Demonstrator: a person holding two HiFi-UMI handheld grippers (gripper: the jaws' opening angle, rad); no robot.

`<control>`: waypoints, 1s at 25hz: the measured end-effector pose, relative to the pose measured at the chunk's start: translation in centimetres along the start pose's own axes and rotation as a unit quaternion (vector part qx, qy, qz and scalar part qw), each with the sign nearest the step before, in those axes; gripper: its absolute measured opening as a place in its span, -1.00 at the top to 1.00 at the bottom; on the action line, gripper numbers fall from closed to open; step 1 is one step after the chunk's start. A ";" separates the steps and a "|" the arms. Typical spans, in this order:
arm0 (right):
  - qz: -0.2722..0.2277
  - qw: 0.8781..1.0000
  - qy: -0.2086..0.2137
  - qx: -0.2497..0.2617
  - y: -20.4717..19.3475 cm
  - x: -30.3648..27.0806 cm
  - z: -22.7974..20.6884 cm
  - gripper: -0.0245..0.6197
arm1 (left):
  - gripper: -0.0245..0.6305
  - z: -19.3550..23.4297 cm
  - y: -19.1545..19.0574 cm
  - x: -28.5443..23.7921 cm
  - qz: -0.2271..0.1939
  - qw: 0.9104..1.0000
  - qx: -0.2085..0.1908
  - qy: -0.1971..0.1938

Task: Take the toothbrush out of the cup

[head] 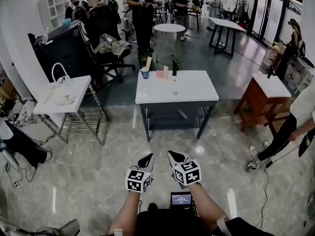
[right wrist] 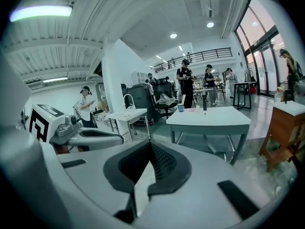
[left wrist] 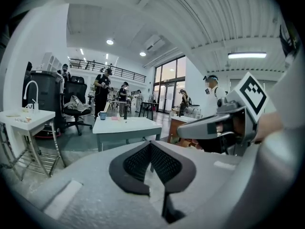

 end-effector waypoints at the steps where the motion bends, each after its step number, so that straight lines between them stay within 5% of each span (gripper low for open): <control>1: 0.001 1.000 0.000 0.001 -0.1 0.0 0.0 0.90 | 0.90 0.0 -0.1 0.0 0.001 1.000 -0.001 -0.001; 25: 0.018 1.000 0.017 -0.001 -1.5 0.7 -3.0 0.90 | 0.90 -2.2 -1.5 -2.4 0.016 1.000 -0.001 0.008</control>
Point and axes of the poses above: the fingertips, and each gripper's own axes: x backward along the fingers, z to its left, y out of its top, the point moved 1 cm from there along x, backward along the fingers, and after that the axes turned 2 degrees about -z, right-handed, at the moved point
